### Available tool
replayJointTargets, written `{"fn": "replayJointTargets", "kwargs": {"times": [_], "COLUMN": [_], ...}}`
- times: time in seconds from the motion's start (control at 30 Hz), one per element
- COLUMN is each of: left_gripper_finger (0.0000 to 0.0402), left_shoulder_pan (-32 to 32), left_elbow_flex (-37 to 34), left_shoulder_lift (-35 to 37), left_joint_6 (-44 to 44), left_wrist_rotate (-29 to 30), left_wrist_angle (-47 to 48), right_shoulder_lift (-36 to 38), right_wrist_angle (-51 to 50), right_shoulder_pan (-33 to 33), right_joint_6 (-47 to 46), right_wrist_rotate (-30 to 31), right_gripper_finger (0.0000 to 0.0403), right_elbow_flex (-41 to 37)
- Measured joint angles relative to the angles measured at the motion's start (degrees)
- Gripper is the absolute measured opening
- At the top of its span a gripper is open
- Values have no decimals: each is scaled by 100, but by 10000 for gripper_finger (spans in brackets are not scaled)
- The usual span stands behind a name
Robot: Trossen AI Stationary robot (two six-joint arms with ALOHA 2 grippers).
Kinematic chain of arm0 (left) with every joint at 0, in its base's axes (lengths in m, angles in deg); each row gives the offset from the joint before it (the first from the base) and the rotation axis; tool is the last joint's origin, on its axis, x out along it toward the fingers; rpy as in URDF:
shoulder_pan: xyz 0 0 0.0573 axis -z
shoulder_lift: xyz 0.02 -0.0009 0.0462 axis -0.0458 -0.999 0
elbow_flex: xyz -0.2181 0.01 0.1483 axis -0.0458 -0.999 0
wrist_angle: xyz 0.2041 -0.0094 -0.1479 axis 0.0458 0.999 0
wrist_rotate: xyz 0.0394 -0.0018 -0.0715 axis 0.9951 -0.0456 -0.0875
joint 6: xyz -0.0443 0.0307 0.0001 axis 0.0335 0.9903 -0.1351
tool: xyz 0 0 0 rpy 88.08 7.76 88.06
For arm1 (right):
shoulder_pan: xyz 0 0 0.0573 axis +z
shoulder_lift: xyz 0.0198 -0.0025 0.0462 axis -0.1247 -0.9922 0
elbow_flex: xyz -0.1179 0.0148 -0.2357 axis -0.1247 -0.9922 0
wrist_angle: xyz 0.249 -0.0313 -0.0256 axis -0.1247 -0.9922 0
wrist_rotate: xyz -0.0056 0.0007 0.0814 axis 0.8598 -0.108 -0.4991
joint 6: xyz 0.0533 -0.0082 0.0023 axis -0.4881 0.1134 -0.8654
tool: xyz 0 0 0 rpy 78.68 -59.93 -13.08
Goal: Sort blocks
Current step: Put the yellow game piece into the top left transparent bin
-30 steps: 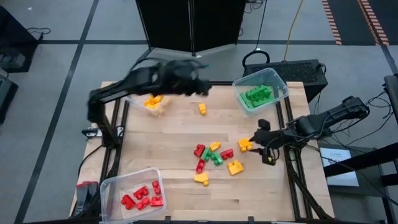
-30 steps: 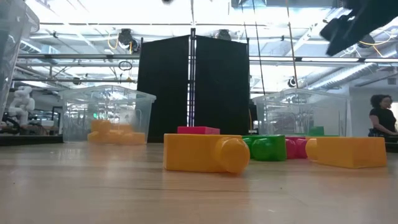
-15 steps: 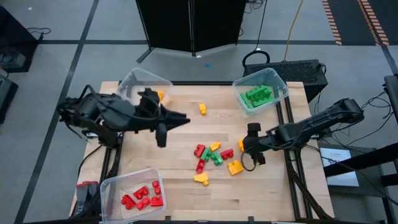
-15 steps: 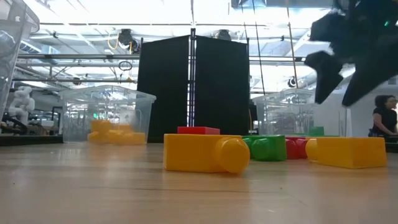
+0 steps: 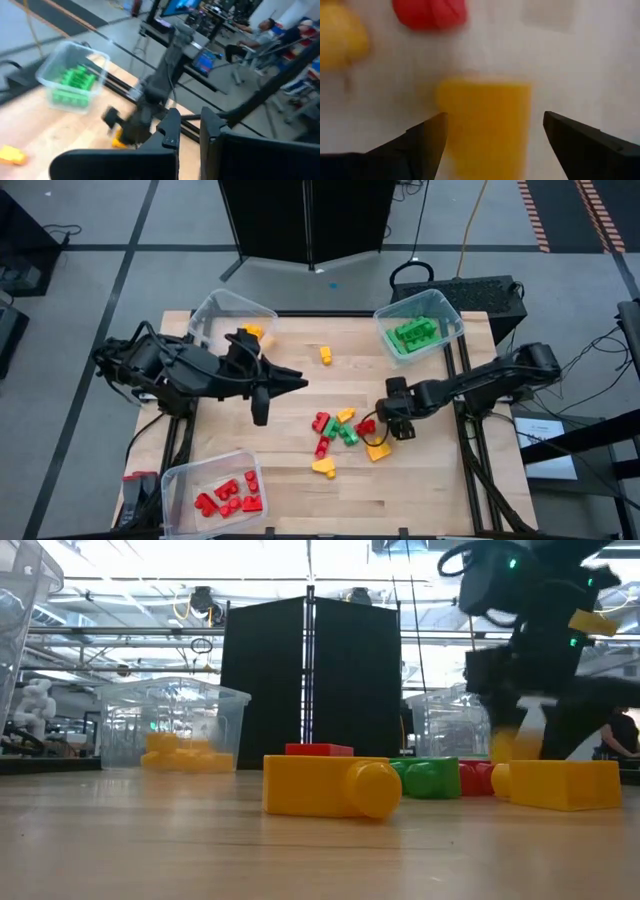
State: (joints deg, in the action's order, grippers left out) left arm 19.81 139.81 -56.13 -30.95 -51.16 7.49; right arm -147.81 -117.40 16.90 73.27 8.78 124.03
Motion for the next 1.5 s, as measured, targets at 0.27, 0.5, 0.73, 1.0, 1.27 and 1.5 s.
{"fn": "replayJointTargets", "kwargs": {"times": [0.27,0.5,0.73,1.0,1.27,1.5], "left_gripper_finger": [0,0,0,1,57,103], "left_shoulder_pan": [-355,-383,-383,-353,-352,-315], "left_elbow_flex": [0,-2,-4,-4,-4,-2], "left_shoulder_lift": [-10,-48,-48,-48,-48,-91], "left_joint_6": [335,426,393,462,563,531], "left_wrist_rotate": [122,98,94,68,66,65], "left_wrist_angle": [15,137,537,900,1134,1240], "right_shoulder_lift": [-229,-211,-211,-73,68,48], "right_wrist_angle": [502,347,159,-73,-1448,-2157], "right_shoulder_pan": [-196,-271,-276,-314,-332,-334], "right_joint_6": [30,-206,-301,187,268,353], "right_wrist_rotate": [-285,-416,-506,-701,-713,-870], "right_gripper_finger": [315,218,127,131,275,357], "right_elbow_flex": [-29,-31,-33,358,1280,753]}}
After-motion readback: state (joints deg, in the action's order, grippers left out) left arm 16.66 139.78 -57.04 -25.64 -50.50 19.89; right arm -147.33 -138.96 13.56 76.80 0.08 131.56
